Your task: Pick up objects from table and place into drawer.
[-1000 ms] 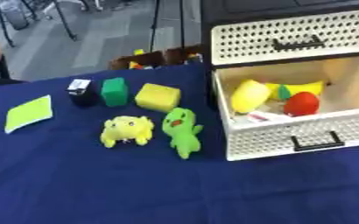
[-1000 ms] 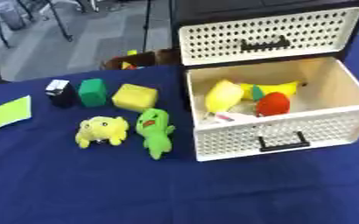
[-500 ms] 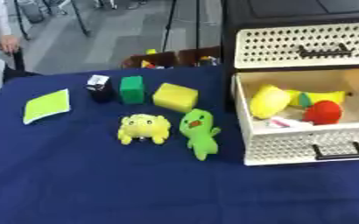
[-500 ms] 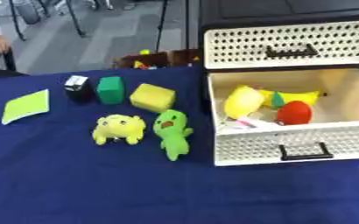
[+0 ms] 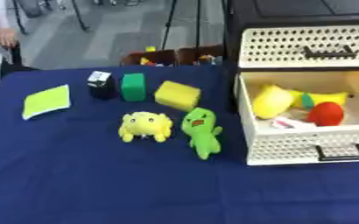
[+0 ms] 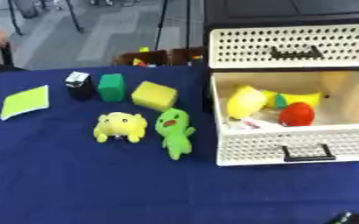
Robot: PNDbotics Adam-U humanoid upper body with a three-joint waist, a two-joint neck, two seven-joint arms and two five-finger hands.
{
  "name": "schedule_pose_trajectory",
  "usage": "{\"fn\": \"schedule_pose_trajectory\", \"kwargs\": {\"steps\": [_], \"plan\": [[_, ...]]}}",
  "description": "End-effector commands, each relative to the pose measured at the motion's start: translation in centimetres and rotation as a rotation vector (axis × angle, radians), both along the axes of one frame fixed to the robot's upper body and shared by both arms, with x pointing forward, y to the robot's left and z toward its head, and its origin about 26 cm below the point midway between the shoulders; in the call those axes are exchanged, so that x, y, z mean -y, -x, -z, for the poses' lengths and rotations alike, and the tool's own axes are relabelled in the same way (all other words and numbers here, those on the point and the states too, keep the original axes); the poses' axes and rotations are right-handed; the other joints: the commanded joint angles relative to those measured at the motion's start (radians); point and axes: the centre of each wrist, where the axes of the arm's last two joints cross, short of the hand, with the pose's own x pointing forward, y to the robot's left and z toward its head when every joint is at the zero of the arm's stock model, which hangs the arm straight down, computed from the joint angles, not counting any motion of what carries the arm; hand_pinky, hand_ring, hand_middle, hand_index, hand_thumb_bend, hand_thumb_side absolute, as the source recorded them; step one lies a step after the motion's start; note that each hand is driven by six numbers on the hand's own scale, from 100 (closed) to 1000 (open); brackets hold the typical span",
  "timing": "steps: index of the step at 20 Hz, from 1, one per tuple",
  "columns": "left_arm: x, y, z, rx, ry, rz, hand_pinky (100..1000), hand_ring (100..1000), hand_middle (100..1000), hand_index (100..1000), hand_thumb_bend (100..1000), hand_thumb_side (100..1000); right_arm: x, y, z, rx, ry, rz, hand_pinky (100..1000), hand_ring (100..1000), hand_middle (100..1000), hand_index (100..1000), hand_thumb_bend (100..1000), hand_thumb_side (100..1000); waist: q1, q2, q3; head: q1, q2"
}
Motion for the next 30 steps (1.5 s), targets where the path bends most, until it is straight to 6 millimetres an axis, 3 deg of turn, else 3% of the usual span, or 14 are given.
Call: {"fn": "schedule_pose_trajectory", "kwargs": {"steps": [1, 6, 13, 17, 25, 30], "plan": [[0.0, 0.4, -0.3, 0.003, -0.006, 0.004, 397, 564, 586, 754, 328, 788, -1.0, 2.3, 2.3, -0.089, 0.189, -0.008, 515, 618, 647, 775, 100, 998, -0.002, -0.012, 0.003, -0.044, -0.003], [-0.1, 0.4, 0.4, -0.039, -0.007, 0.015, 392, 558, 582, 753, 319, 798, -1.8, 5.2, 4.2, -0.193, 0.342, 0.043, 502, 637, 671, 789, 100, 1000, -0.006, -0.015, -0.001, -0.101, -0.003], [0.0, 0.4, 1.3, -0.086, -0.014, 0.034, 379, 546, 576, 747, 308, 809, -0.9, 3.8, 3.0, -0.101, 0.315, 0.045, 494, 626, 666, 791, 100, 1000, -0.008, -0.014, 0.005, -0.127, -0.013], [-0.1, 0.4, 1.7, -0.109, -0.013, 0.039, 376, 542, 570, 741, 301, 813, 0.6, 2.3, 1.1, -0.069, 0.307, 0.054, 494, 629, 670, 790, 100, 1000, -0.01, -0.012, 0.005, -0.134, -0.021], [-0.2, 0.5, 2.2, -0.134, -0.016, 0.038, 372, 540, 568, 740, 300, 813, 3.3, -1.6, -4.5, -0.053, 0.283, 0.093, 496, 634, 672, 790, 100, 1000, -0.015, -0.007, 0.023, -0.154, -0.038], [-0.6, 0.5, 2.5, -0.15, -0.022, 0.025, 367, 538, 566, 739, 294, 815, 4.4, -3.0, -7.7, -0.054, 0.254, 0.107, 486, 621, 668, 790, 100, 1000, -0.023, -0.008, 0.024, -0.15, -0.032]]}}
